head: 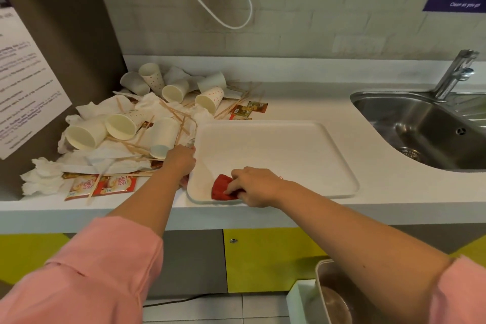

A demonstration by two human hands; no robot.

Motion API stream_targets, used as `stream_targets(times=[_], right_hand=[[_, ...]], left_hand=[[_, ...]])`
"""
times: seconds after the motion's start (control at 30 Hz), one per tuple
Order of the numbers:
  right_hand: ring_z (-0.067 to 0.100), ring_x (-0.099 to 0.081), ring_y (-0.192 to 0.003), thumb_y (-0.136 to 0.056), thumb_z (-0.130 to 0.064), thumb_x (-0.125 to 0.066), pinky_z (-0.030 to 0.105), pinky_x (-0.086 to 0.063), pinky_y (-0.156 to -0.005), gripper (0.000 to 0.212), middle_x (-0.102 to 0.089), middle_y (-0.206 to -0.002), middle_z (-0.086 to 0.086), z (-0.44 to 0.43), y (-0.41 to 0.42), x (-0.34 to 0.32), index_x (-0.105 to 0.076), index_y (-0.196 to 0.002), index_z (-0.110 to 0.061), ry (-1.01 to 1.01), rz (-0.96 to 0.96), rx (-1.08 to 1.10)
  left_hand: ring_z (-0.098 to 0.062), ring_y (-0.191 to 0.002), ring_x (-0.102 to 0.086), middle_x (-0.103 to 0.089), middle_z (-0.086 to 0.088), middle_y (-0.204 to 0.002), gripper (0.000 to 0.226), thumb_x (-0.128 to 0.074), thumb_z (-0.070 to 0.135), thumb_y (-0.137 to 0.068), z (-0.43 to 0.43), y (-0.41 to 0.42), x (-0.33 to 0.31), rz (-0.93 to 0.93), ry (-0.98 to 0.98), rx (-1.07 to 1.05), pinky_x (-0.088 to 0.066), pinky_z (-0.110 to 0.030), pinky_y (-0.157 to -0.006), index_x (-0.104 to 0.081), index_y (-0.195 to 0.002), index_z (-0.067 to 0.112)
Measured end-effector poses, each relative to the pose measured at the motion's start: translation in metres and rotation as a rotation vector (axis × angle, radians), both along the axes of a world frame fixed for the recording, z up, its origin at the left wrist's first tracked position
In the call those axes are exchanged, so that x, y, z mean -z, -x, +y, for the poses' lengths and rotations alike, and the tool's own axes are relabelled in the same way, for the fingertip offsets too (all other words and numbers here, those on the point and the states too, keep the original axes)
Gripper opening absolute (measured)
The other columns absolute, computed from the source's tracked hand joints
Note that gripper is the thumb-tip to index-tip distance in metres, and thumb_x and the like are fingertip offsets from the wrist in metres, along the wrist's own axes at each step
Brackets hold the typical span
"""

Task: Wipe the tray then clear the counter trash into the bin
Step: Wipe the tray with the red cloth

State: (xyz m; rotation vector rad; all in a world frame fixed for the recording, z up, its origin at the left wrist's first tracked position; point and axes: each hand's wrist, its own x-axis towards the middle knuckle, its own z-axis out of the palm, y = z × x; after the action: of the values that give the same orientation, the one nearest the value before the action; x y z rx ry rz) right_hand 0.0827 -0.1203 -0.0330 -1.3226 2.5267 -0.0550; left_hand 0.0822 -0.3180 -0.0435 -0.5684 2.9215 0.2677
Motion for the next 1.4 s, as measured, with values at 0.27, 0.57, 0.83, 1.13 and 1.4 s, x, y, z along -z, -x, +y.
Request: stream_targets(times=[0.27, 0.57, 0.83, 1.13, 1.4], right_hand=[[0.024, -0.042, -0.108, -0.099, -0.020, -0.043, 0.033, -0.034, -0.075, 0.029, -0.047, -0.117, 0.007, -0.040, -0.012, 0.018, -0.052, -0.125, -0.024, 0.158, 0.028, -0.031], [0.026, -0.056, -0.100, -0.095, -0.004, -0.046, 0.032, -0.043, -0.092, 0.029, -0.058, -0.112, 0.015, -0.008, 0.002, 0.013, -0.058, -0.121, -0.010, 0.750, -0.307, 0.390], [0.023, -0.064, -0.075, -0.100, -0.006, -0.038, 0.025, -0.056, -0.061, 0.028, -0.062, -0.091, 0.010, 0.045, 0.015, 0.000, -0.052, -0.122, -0.015, 1.177, -0.873, 0.734], [0.023, -0.058, -0.088, -0.101, -0.009, -0.035, 0.013, -0.048, -0.070, 0.034, -0.054, -0.101, 0.007, 0.084, 0.033, -0.010, -0.053, -0.129, -0.019, 0.811, -0.417, 0.585], [0.026, -0.039, -0.109, -0.102, -0.024, -0.031, 0.036, -0.032, -0.086, 0.039, -0.040, -0.124, 0.005, 0.029, 0.015, 0.016, -0.045, -0.136, -0.039, 0.199, 0.052, 0.204]], left_hand=[[-0.033, -0.115, -0.054, -0.050, -0.020, -0.134, 0.044, -0.038, 0.010, -0.097, 0.000, -0.001, -0.003, 0.017, -0.107, -0.006, -0.046, -0.037, -0.096, -0.037, -0.141, 0.007], [-0.030, -0.096, -0.059, -0.063, -0.015, -0.106, 0.012, -0.044, 0.009, -0.092, 0.009, 0.008, 0.005, 0.070, -0.174, -0.208, -0.044, -0.033, -0.074, -0.055, -0.095, 0.007], [-0.039, -0.110, -0.052, -0.053, -0.028, -0.122, 0.031, -0.033, 0.007, -0.098, 0.019, 0.013, 0.017, 0.409, -0.496, -0.391, -0.038, -0.035, -0.080, -0.044, -0.119, -0.012], [-0.022, -0.093, -0.049, -0.059, -0.015, -0.112, 0.035, -0.030, 0.020, -0.102, 0.020, -0.011, 0.032, 0.645, -0.732, -0.309, -0.035, -0.029, -0.080, -0.054, -0.119, 0.001], [-0.031, -0.109, -0.052, -0.057, -0.016, -0.116, 0.035, -0.029, 0.022, -0.102, 0.021, -0.013, 0.036, 0.704, -0.757, -0.299, -0.036, -0.032, -0.085, -0.053, -0.119, 0.002]])
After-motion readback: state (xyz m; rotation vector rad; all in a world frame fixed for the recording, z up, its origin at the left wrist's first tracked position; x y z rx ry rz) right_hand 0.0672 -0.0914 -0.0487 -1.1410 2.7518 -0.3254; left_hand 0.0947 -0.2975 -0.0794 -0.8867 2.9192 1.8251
